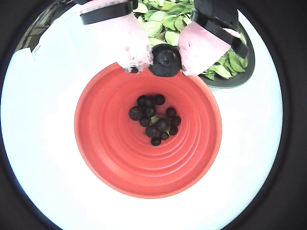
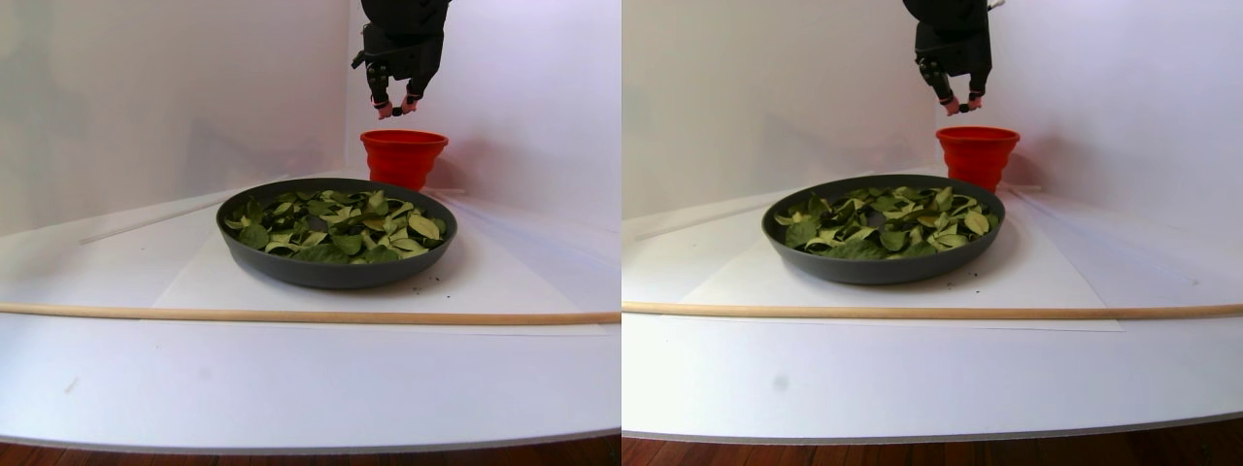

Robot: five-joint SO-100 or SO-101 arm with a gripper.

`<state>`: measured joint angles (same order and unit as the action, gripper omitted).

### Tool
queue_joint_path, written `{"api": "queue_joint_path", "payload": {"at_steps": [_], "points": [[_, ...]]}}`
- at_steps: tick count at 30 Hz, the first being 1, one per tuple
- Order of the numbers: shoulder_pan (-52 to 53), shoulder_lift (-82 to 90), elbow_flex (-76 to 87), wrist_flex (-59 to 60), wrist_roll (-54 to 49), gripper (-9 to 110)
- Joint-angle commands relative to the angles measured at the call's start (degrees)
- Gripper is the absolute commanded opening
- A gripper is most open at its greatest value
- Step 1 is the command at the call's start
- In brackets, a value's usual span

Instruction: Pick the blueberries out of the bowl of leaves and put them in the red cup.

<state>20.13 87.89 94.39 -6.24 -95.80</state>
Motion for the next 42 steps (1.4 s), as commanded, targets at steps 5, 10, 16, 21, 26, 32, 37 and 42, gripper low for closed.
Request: {"api": "queue_joint_path", "payload": {"at_steps": [5, 10, 16, 21, 26, 32, 37, 42], "points": [[2.0, 0.8, -6.6, 0.0, -0.3, 9], [2.4, -1.3, -8.5, 0.0, -0.4, 9], [3.1, -4.2, -11.2, 0.0, -0.3, 9], [3.1, -6.2, -13.0, 0.0, -0.4, 9], [3.0, -6.9, -13.6, -0.3, -0.2, 11], [2.3, -5.0, -12.2, -1.7, -0.8, 16], [1.8, -2.5, -10.9, -1.7, -1.3, 16], [0.9, 0.8, -9.2, -0.7, -1.3, 16]]}}
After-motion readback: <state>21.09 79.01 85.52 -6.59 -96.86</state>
